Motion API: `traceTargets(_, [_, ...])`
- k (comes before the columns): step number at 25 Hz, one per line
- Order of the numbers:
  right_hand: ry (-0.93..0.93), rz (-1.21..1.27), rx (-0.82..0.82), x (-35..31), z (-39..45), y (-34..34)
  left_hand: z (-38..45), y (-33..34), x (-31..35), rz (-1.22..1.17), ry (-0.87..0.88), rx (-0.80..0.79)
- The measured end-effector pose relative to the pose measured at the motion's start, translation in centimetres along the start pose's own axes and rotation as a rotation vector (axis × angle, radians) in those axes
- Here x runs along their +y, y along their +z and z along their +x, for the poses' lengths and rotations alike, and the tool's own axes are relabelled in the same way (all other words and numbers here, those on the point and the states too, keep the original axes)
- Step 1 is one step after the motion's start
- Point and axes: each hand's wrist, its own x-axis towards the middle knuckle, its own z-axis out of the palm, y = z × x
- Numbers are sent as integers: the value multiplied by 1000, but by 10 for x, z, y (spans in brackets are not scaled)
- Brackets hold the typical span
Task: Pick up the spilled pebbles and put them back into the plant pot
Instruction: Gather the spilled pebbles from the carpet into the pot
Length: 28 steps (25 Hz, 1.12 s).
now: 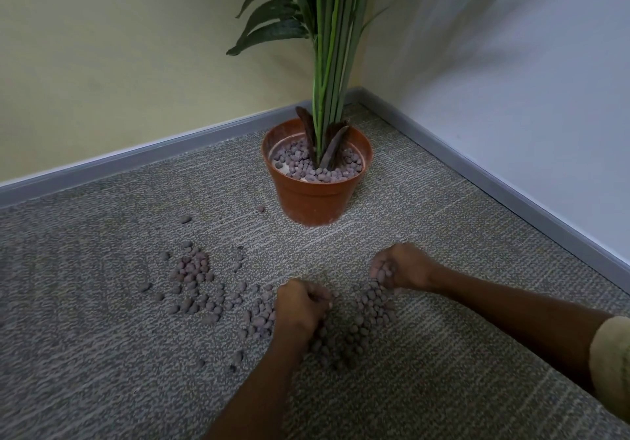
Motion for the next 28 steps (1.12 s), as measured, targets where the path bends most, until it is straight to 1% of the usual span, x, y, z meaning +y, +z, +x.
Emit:
traceTargets(2, [16, 70, 67, -1, -2, -4, -1, -7, 12, -53, 19, -22])
traceTargets(5, [68, 251, 58, -6, -5, -13, 12, -27, 61, -183, 122, 5])
traceTargets(7, [90, 378, 50, -13, -5, -23, 27, -46, 103, -232, 191, 60])
traceTargets(9, [95, 523, 63, -21, -1, -34, 45, -60, 135, -299, 215, 142])
traceTargets(10, [101, 601, 76, -27, 2, -41, 54, -64, 143, -336, 211, 174])
traceTargets(12, [113, 724, 81, -37, 6, -52, 65, -68, 152, -393, 187, 187])
traceTargets(15, [119, 818, 53, -52, 7, -63, 72, -67, 148, -321, 176, 156])
traceTargets(17, [111, 796, 62, -66, 5, -73, 70, -63, 139, -366, 160, 196])
traceTargets(20, [50, 690, 186, -91, 12, -97, 66, -53, 118, -452, 61, 408])
traceTargets(21, [27, 684, 222, -100, 19, -104, 61, -48, 110, -452, 36, 429])
traceTargets(22, [4, 674, 255, -108, 27, -109, 54, -40, 101, -437, 26, 420])
traceTargets(24, [-11, 598, 333, -122, 44, -109, 35, -24, 80, -338, 40, 329])
traceTargets(26, [8, 467, 375, -131, 55, -103, 22, -6, 58, -172, 81, 199])
traceTargets(28, [4, 390, 396, -133, 55, -98, 17, 6, 41, -24, 112, 51])
